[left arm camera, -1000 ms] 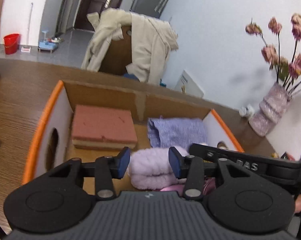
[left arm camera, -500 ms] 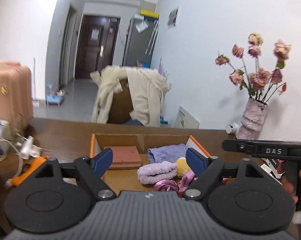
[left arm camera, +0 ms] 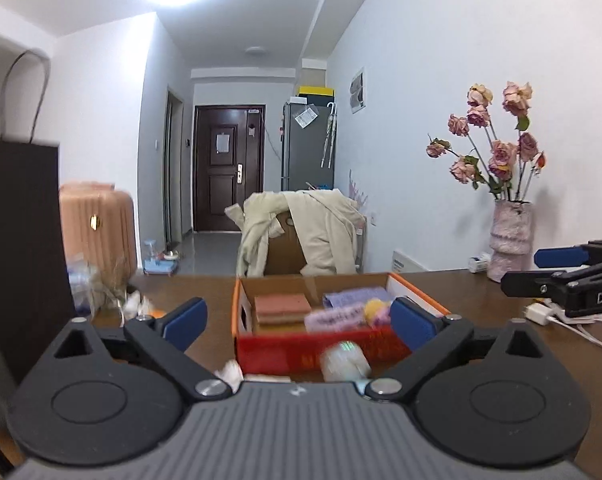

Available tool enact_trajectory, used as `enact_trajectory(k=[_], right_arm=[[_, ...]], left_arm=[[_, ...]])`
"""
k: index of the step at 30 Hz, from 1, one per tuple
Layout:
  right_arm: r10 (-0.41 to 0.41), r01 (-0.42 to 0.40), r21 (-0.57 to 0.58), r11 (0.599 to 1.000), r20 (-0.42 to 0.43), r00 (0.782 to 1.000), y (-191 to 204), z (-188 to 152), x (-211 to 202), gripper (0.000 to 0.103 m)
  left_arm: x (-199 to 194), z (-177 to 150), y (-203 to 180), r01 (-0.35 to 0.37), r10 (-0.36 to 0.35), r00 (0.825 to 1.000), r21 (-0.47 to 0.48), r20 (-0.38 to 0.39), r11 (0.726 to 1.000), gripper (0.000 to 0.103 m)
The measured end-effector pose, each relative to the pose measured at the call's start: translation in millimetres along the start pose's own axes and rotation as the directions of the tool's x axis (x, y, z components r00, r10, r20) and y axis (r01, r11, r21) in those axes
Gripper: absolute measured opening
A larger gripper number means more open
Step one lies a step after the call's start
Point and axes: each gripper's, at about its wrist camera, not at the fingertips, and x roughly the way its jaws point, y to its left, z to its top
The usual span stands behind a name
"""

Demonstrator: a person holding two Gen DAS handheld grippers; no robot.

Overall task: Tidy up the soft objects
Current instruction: 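Move both grippers back toward the white tissue and small white block, then grasp the white tissue with the left gripper while the right grasps the white block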

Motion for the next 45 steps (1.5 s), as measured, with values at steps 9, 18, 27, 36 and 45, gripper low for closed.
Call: enact_trajectory(k=[9, 18, 27, 36, 45], right_arm=[[0.035, -0.035, -0.014, 0.999, -0.023, 0.999, 35, -66, -48, 0.094], [0.03, -0.028, 0.016, 0.999, -0.093, 0.995, 37, -99, -48, 0.094], [0.058, -0.054, 0.036, 0.998, -0.137, 0.989, 30, -99, -18, 0.094], [0.113, -0.105, 0.053, 0.993, -0.2, 0.973, 33, -95, 33, 0.092], [0.148, -0.129, 0.097, 0.987, -0.232, 0.961, 39, -75, 104, 0.076]], left_arm=[[-34, -53, 2, -0.031, 0.031, 0.999, -0.001, -0.044, 1.0, 0.103], [-12, -73, -1, -0.054, 0.057, 0.989, 0.026, -0.14, 0.998, 0.103], [23, -80, 5, -0.077, 0.079, 0.974, 0.016, -0.212, 0.997, 0.103], [75, -82, 23, -0.1, 0.086, 0.959, -0.036, -0.272, 0.994, 0.103], [156, -65, 71, -0.125, 0.109, 0.953, -0.038, -0.284, 0.991, 0.101]])
